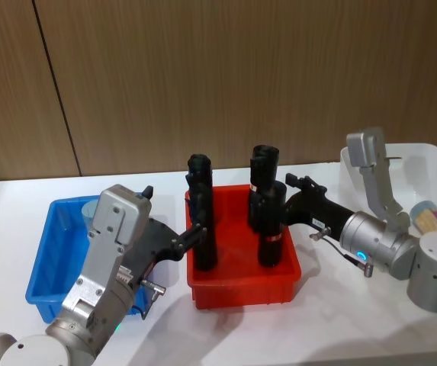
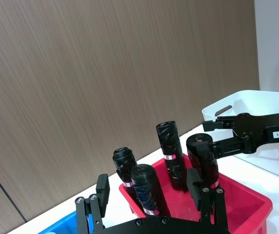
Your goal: Pick the cotton swabs from the blue box and place them into the white box.
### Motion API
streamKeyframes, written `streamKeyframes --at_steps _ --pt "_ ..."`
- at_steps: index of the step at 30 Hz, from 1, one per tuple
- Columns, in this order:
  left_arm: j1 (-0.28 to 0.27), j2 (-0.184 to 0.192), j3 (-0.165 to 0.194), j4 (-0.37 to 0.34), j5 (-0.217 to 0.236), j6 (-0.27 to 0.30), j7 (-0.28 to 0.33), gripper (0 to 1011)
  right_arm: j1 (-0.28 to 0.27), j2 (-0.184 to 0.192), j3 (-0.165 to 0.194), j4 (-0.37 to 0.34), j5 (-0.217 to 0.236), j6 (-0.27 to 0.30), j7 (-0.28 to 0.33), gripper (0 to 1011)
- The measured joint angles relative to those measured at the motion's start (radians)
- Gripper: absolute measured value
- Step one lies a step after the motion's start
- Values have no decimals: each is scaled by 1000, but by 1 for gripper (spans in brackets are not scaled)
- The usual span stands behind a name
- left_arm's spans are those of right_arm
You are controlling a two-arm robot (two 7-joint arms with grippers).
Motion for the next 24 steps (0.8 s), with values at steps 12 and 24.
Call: streamKeyframes --at_steps 12,24 --pt "0 0 0 0 0 0 0 1004 54 -14 1 100 -12 -31 1 1002" --pt "0 0 0 0 0 0 0 1004 91 -22 5 175 -17 -59 3 1002"
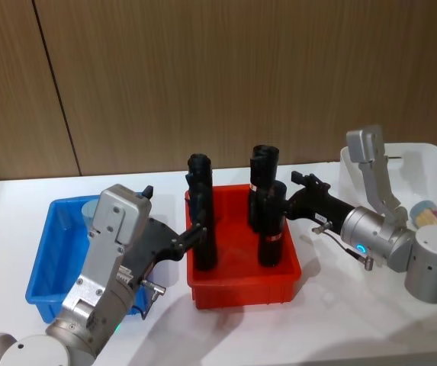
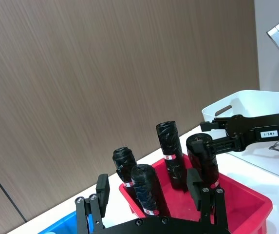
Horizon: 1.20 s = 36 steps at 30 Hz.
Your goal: Pick the cotton swabs from the blue box and place them into the white box.
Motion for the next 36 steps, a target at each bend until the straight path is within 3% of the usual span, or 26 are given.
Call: streamKeyframes --at_steps 27,31,36 --pt "0 0 0 0 0 0 0 1004 44 -12 -10 101 -12 -29 29 1002" --pt "0 0 0 0 0 0 0 1004 49 -14 -13 112 -13 -34 33 963" --pt "0 0 0 0 0 0 0 1004 54 -17 -15 126 -12 -41 37 818"
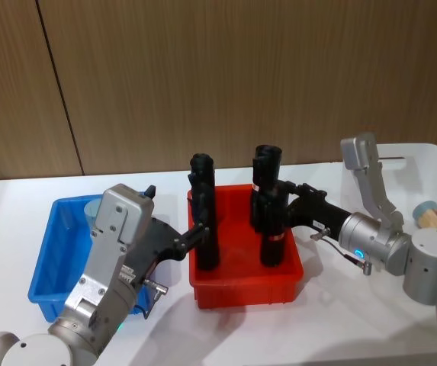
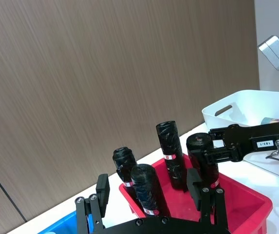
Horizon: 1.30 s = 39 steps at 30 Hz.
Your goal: Pick the cotton swabs from the blue box and place them into the white box.
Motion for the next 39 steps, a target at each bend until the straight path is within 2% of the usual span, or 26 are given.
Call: streamKeyframes --at_steps 9,21,33,39 --pt "0 0 0 0 0 0 0 1004 3 -1 -2 7 4 -3 -1 560" --pt "0 0 0 0 0 0 0 1004 -27 10 0 -58 10 10 -12 531" --pt "0 0 0 0 0 0 0 1004 -109 48 18 -284 44 52 -47 531" --pt "0 0 0 0 0 0 0 1004 -161 79 41 -447 72 87 -101 531"
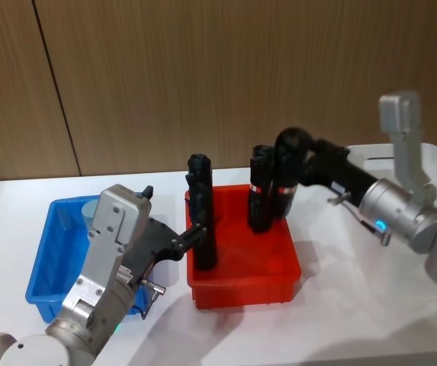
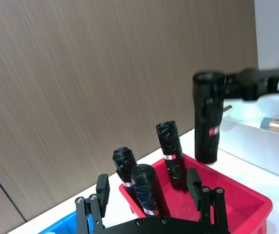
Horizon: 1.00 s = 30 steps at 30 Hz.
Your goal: Pick the cotton swabs from the blue box and place them into the white box.
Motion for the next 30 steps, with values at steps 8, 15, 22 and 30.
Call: streamKeyframes --at_steps 8,15,22,30 --pt "0 0 0 0 0 0 0 1004 -48 38 32 -147 25 31 -74 531" --pt "0 0 0 0 0 0 0 1004 -79 69 62 -238 30 54 -154 531" --pt "0 0 0 0 0 0 0 1004 -102 96 88 -291 18 72 -229 531" --pt "0 0 0 0 0 0 0 1004 -119 123 116 -307 -5 97 -314 531"
